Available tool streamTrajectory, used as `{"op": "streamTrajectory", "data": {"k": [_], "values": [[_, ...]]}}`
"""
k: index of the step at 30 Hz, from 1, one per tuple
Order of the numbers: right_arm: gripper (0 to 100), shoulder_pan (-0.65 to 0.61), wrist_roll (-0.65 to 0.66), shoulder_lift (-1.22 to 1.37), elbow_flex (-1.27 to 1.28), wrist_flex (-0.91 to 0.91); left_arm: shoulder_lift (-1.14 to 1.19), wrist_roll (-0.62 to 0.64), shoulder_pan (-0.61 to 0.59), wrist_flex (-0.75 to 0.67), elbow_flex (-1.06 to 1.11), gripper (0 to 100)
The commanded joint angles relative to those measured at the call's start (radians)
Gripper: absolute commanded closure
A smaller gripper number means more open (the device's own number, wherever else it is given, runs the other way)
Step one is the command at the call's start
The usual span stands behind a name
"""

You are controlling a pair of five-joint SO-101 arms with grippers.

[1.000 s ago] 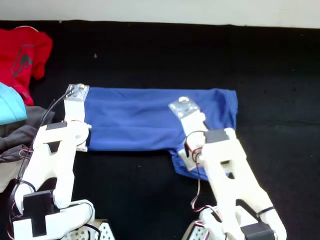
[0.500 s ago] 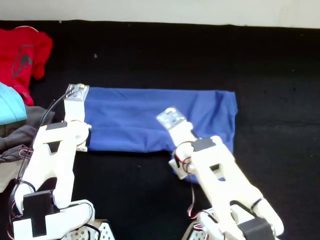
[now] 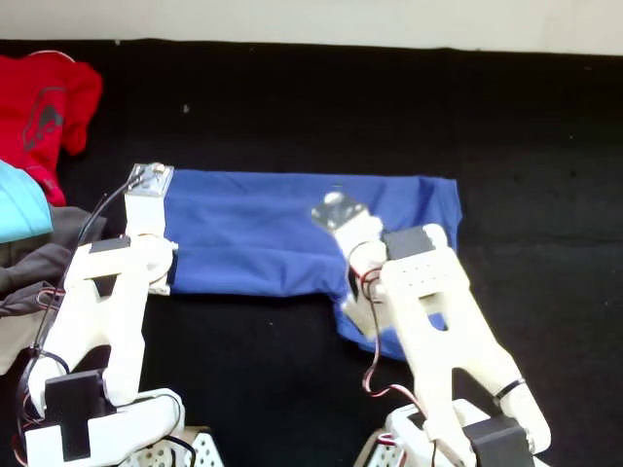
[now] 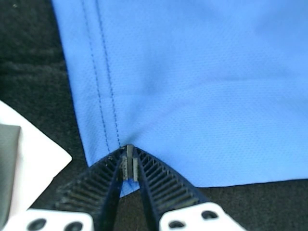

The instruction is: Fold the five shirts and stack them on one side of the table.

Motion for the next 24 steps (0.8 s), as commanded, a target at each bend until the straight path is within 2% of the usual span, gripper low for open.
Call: {"op": "streamTrajectory", "data": {"k": [1,16,24], "values": [[78.2,0.012,0.094,0.002,0.008,0.047,-0.019,0.006,-0.018,-0.029,0.001,99],[77.7,-0.013,0.12,0.024,0.266,-0.297,-0.021,0.008,-0.018,-0.041,0.01,99],[77.7,0.054,0.12,0.3,0.219,-0.421,-0.021,0.008,-0.018,-0.041,0.01,99]]}}
